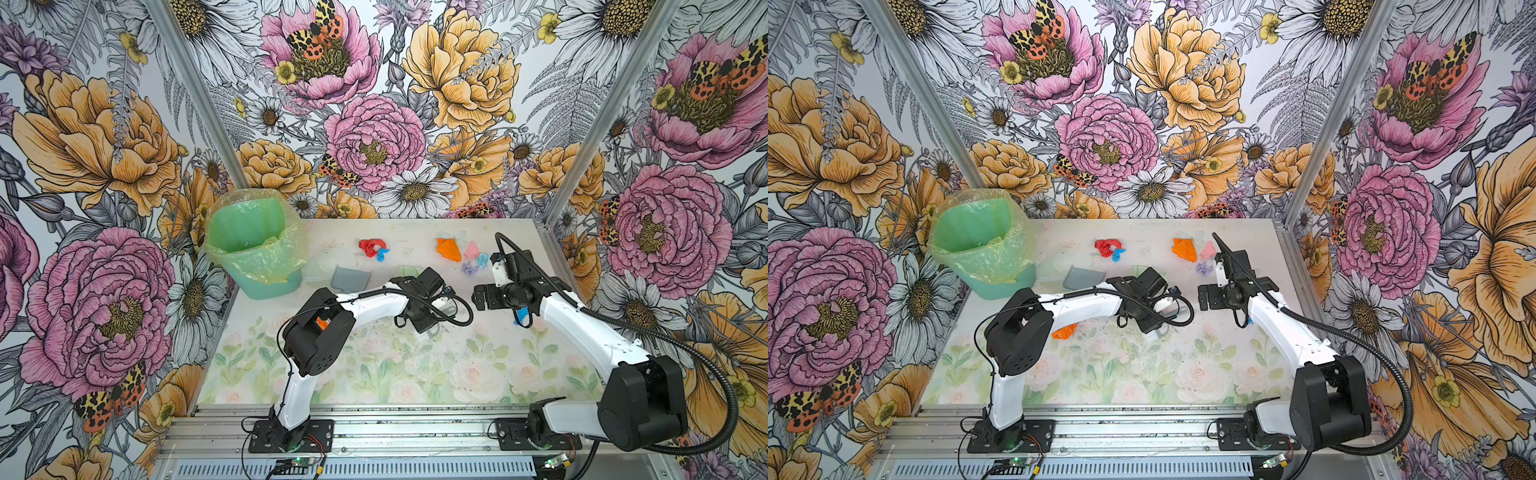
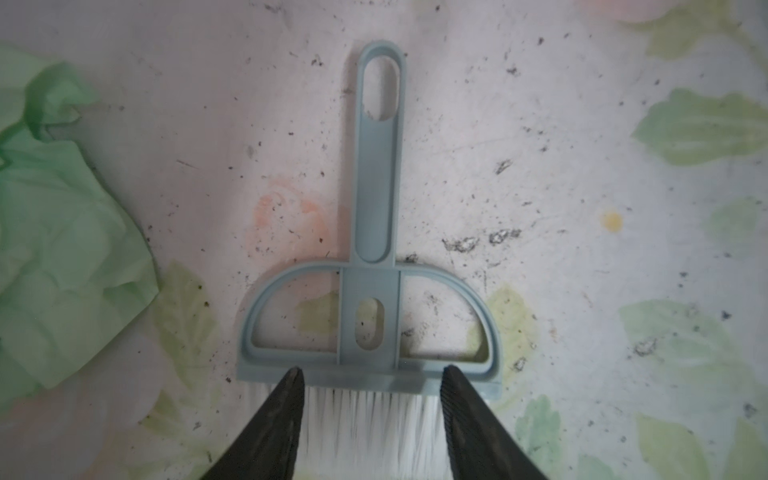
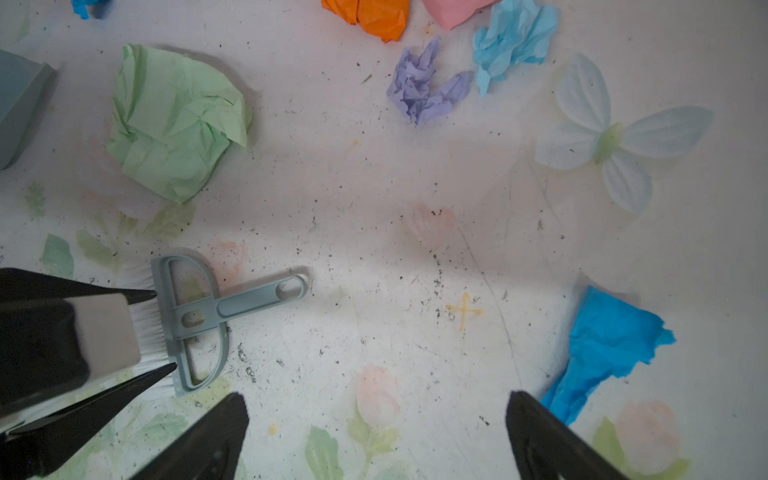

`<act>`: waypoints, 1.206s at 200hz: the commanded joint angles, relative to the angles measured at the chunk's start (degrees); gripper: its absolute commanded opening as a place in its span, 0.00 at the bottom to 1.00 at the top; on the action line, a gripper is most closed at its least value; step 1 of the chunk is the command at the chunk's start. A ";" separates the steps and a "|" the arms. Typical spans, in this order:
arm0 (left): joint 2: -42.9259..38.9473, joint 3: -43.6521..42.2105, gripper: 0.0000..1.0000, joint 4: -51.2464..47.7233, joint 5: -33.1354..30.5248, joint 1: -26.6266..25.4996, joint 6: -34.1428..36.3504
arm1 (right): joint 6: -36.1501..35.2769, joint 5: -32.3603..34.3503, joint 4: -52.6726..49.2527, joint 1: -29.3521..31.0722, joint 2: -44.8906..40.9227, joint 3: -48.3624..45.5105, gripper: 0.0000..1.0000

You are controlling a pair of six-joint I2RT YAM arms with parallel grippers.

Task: Sweep away the paper scraps from the table
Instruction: 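Close the left gripper on the brush handle near the bristles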

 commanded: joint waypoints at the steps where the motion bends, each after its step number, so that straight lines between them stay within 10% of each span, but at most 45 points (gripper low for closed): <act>1: 0.61 2.28 0.54 0.19 1.36 -0.53 -0.54 | 0.39 -0.02 0.39 -0.69 -1.65 -0.33 1.00; 241: 2.91 3.86 0.49 0.23 1.01 -0.90 -0.70 | 0.74 -0.92 0.35 -1.82 -1.60 -0.61 1.00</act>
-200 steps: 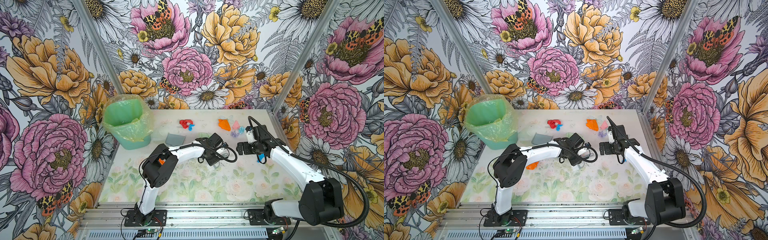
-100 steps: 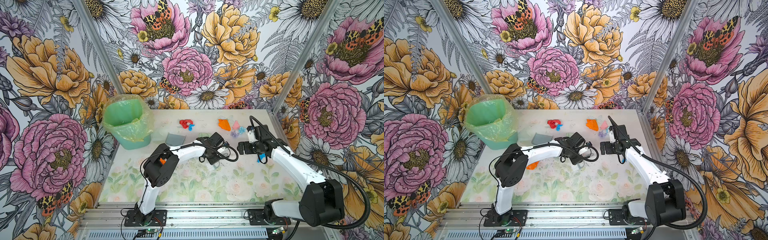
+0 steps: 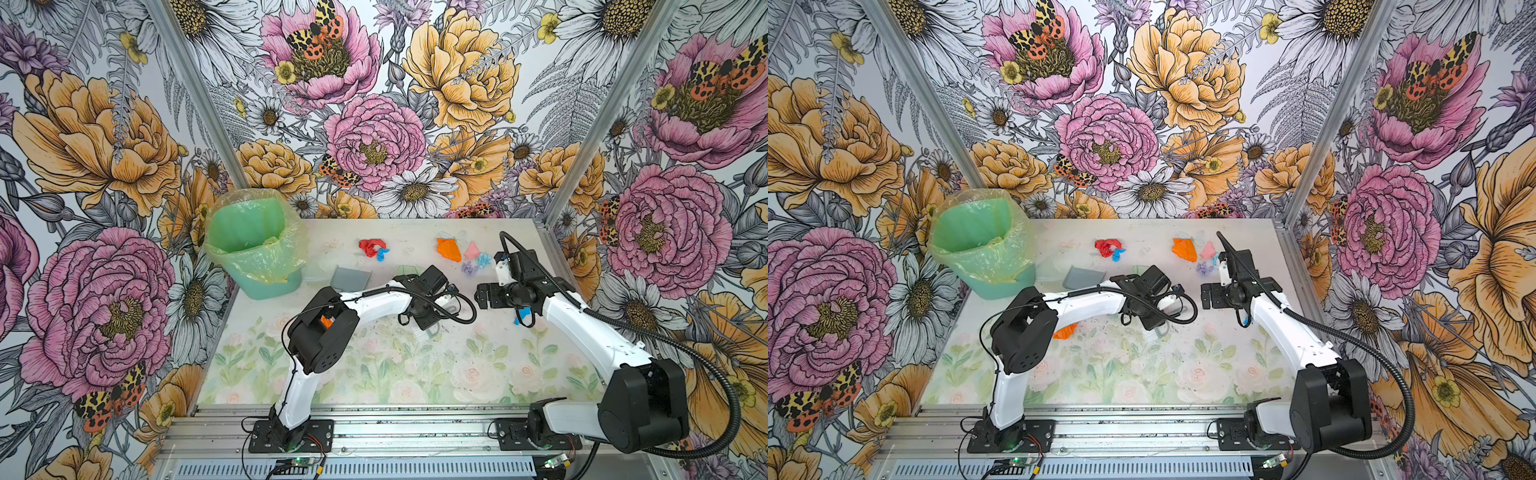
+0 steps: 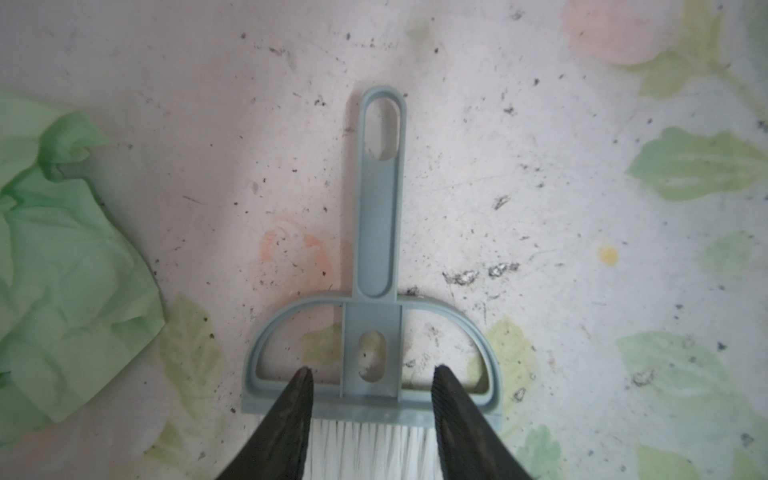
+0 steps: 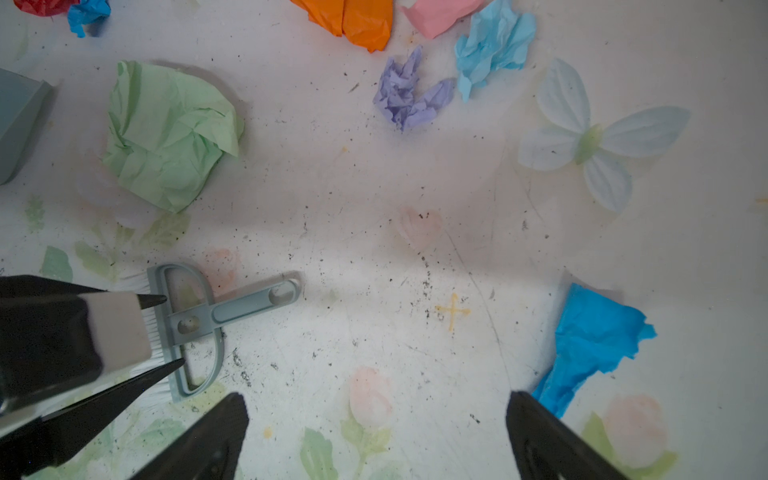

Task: Sweep away the paper scraps from the table
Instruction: 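Close the left gripper on the brush handle near the bristles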

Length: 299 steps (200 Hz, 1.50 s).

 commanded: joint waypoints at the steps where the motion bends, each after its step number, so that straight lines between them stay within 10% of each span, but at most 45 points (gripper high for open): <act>1: 1.11 1.14 0.49 0.32 0.87 -0.53 -0.68 | 0.61 -0.66 0.35 -0.36 -0.94 -0.59 1.00; 299: 4.17 2.51 0.45 -0.75 1.11 -1.15 -1.74 | 0.70 -0.88 0.31 -0.73 -1.91 -1.15 1.00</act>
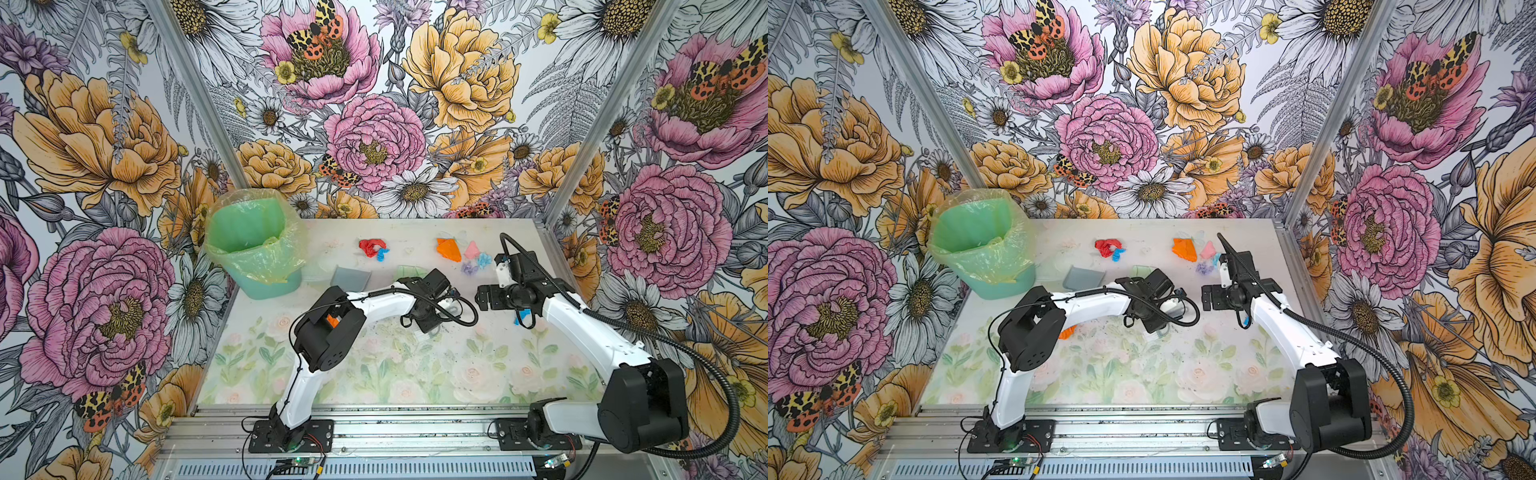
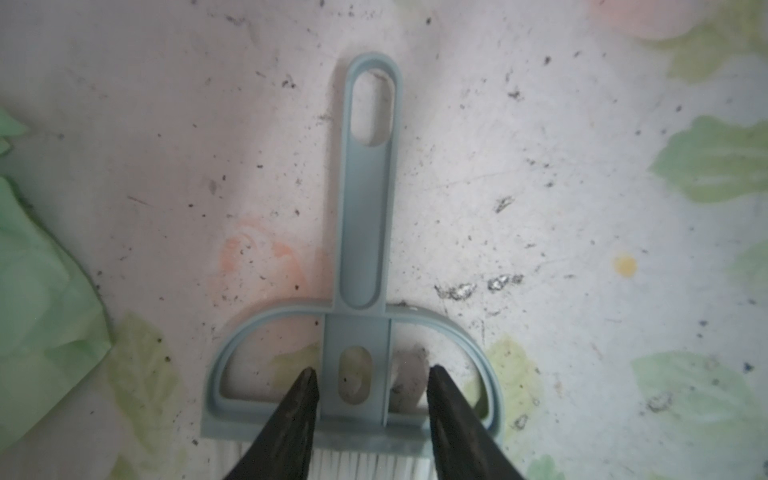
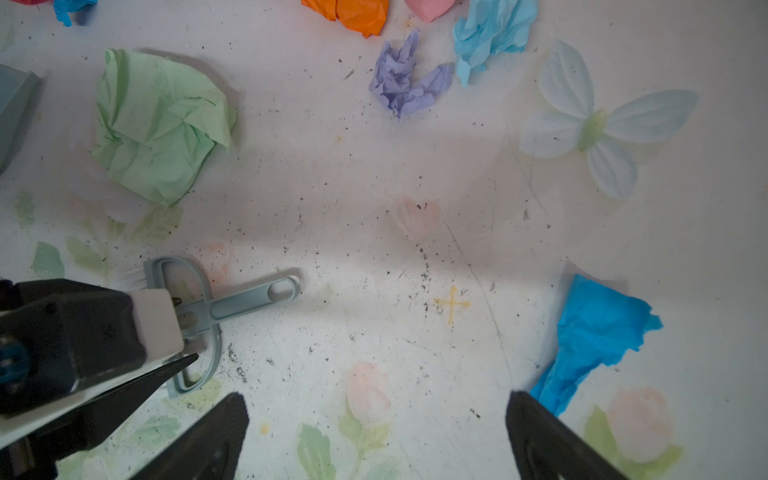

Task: Sweep away the paper scraps from the table
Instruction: 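Close the left gripper on the brush handle near the bristles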

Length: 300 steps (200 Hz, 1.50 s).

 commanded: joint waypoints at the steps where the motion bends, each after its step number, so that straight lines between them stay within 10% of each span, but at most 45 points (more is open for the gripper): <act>1: 1.41 1.44 0.45 -0.33 0.84 -0.50 -0.89 | 0.63 -0.70 0.31 -0.35 -1.91 -0.29 1.00; 300: -1.11 -0.37 0.08 -0.42 -2.09 -0.66 2.47 | -0.31 -4.10 0.22 -0.44 -2.15 0.02 1.00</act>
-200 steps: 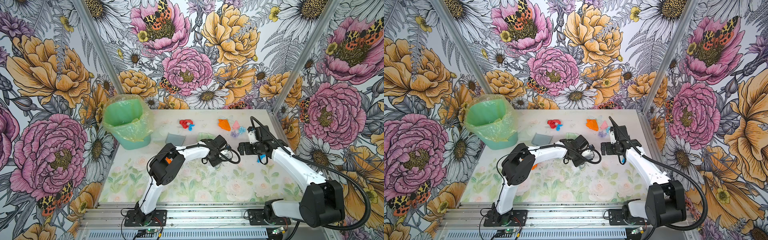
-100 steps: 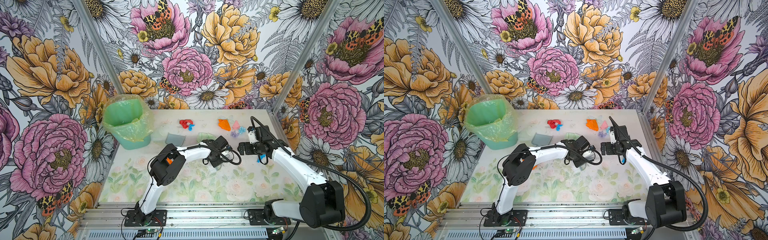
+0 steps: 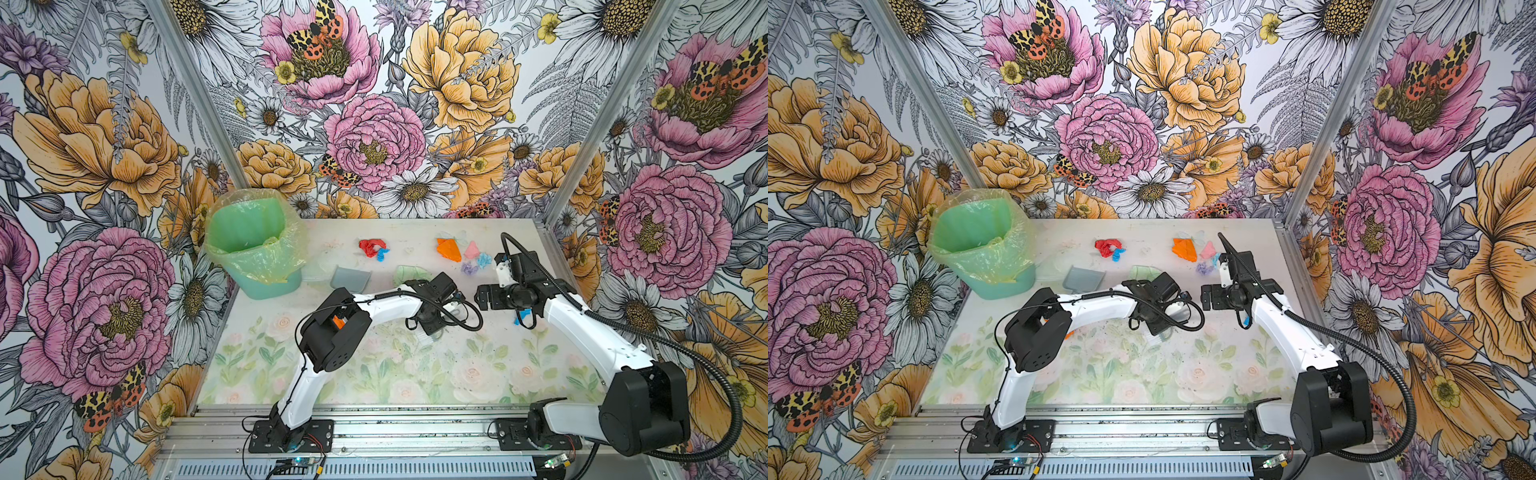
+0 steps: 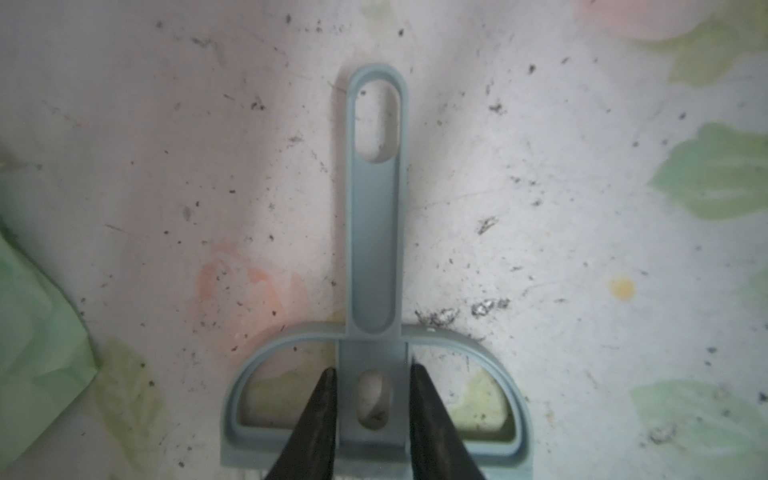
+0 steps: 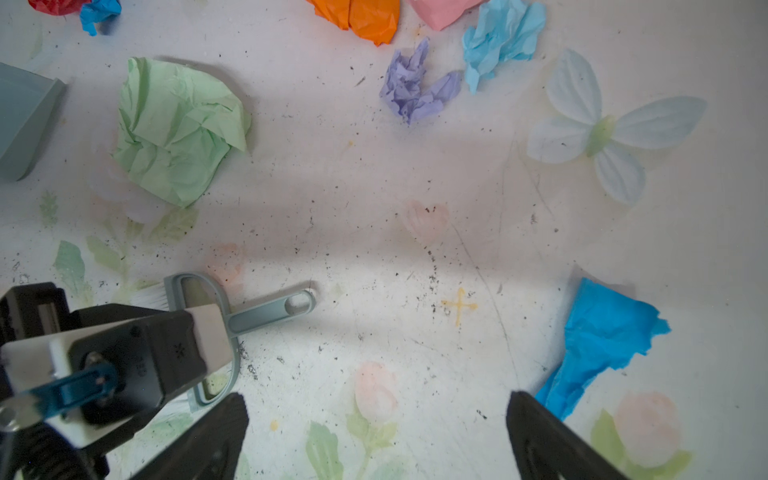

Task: Sweep away the paper scraps from the table
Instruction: 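Close the left gripper on the brush handle near the bristles, then lift the brush with the left gripper while the right gripper approaches it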

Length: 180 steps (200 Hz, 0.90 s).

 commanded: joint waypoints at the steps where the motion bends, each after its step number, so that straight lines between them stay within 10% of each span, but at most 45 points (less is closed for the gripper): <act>1: -2.82 -2.32 0.08 0.31 0.87 1.17 1.98 | -0.28 -2.52 0.22 -0.41 -1.38 0.04 1.00; 180: -14.30 -11.97 0.00 0.52 10.48 7.16 7.90 | -9.20 -13.14 -1.89 -0.47 -0.71 2.72 1.00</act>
